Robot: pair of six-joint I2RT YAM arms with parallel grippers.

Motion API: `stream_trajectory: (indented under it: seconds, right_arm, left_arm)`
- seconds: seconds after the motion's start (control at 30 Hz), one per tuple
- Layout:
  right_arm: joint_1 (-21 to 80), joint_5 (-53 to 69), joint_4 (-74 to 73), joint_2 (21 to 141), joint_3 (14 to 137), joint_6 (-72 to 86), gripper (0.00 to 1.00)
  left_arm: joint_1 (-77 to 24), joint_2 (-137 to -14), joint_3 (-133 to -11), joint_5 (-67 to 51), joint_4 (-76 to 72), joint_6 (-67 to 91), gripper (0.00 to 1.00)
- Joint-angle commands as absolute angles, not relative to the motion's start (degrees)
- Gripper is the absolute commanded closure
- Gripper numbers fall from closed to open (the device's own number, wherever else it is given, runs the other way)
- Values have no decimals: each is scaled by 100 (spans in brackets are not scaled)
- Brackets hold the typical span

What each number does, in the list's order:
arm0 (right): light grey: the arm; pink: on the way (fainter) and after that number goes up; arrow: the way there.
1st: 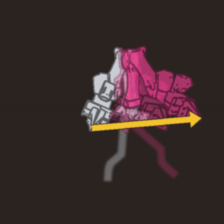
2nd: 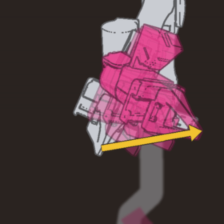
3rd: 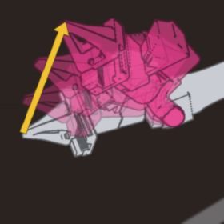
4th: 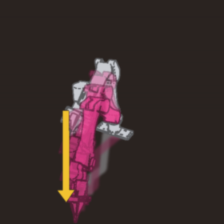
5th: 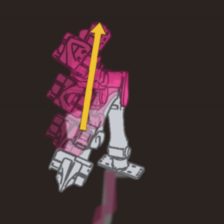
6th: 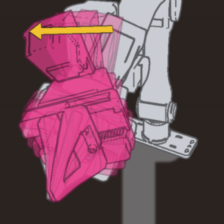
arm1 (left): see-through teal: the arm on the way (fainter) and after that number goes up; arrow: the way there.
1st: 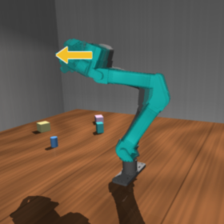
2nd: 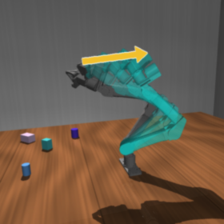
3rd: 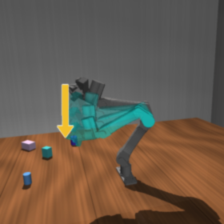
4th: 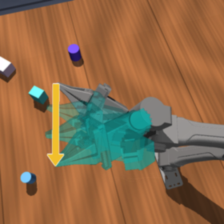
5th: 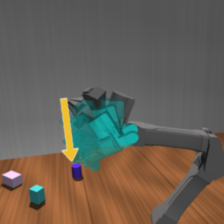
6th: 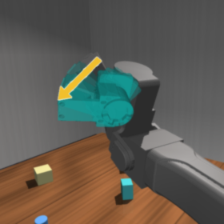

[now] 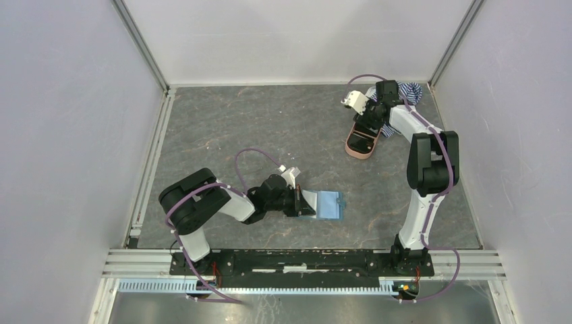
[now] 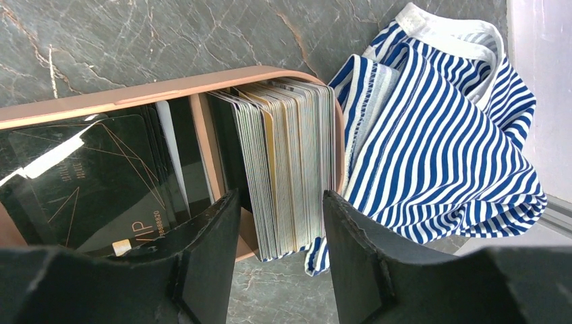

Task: Put the credit cards into the card holder
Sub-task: Pick up the credit card from the storage box.

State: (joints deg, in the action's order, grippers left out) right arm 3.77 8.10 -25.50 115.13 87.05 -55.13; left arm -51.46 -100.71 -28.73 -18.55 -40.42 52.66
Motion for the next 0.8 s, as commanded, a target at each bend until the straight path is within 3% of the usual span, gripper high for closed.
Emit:
stream_trajectory:
  seconds: [0.0,0.77]
  right_arm:
    - [392,728,-2346,11353,8946,-5519,46]
    - [381,998,-2635,11030,9009,-5519,66]
  left_arm:
    - [-5142,-10213,-2663,-1724,-3410,4936,98]
    - [-5142,-10265,-2715,-1773,-3417,4905,98]
